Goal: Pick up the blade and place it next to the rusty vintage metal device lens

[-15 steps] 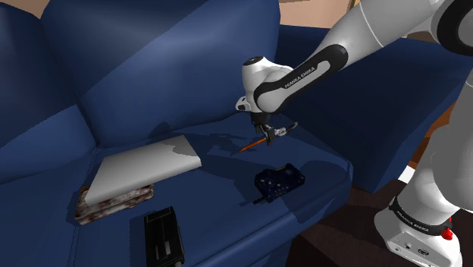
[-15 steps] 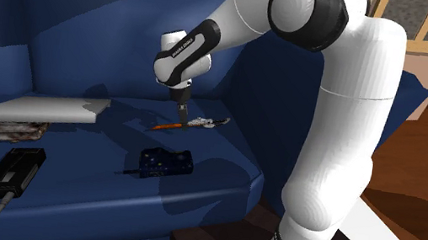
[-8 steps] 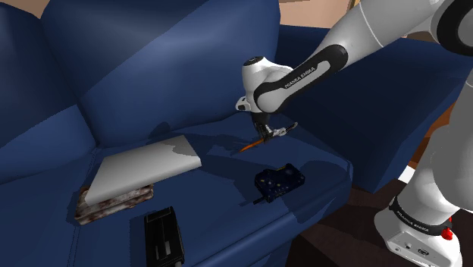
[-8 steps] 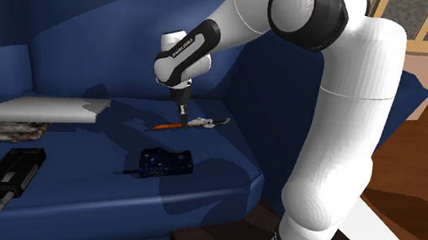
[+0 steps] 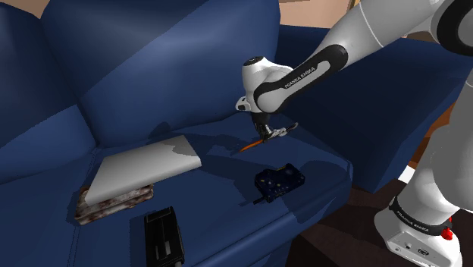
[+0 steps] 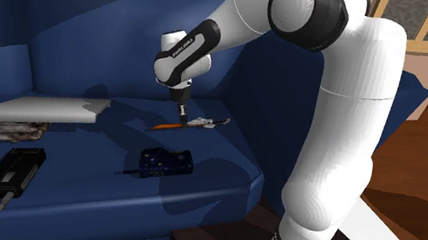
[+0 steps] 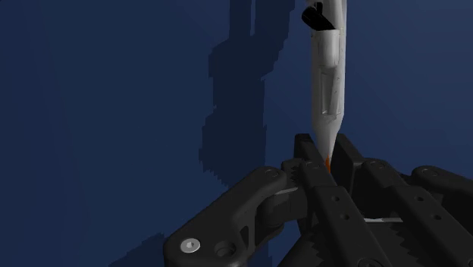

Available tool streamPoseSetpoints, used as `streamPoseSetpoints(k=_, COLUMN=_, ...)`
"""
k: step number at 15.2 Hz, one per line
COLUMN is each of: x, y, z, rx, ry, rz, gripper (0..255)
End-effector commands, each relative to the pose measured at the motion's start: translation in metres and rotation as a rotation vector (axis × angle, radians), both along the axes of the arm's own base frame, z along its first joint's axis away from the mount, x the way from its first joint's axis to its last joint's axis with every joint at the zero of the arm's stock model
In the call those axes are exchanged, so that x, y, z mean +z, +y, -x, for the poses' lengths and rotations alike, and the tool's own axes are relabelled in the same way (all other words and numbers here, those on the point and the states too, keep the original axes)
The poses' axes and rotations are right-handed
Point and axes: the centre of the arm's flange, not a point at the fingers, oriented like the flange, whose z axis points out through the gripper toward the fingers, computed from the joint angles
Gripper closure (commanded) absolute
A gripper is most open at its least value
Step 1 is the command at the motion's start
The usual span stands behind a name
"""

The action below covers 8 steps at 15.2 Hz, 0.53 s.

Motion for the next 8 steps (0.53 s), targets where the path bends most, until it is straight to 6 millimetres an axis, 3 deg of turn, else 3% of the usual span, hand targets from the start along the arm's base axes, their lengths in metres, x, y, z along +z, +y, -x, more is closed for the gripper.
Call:
streamPoseSetpoints(k=1, x=0.005, y=0.0, z=0.0, rx=0.0, ry=0.0, rz=0.0, gripper=255)
streamPoseSetpoints(k=8, x=0.042, y=0.0, z=0.0, rx=0.0, ry=0.0, rz=0.0, gripper=255)
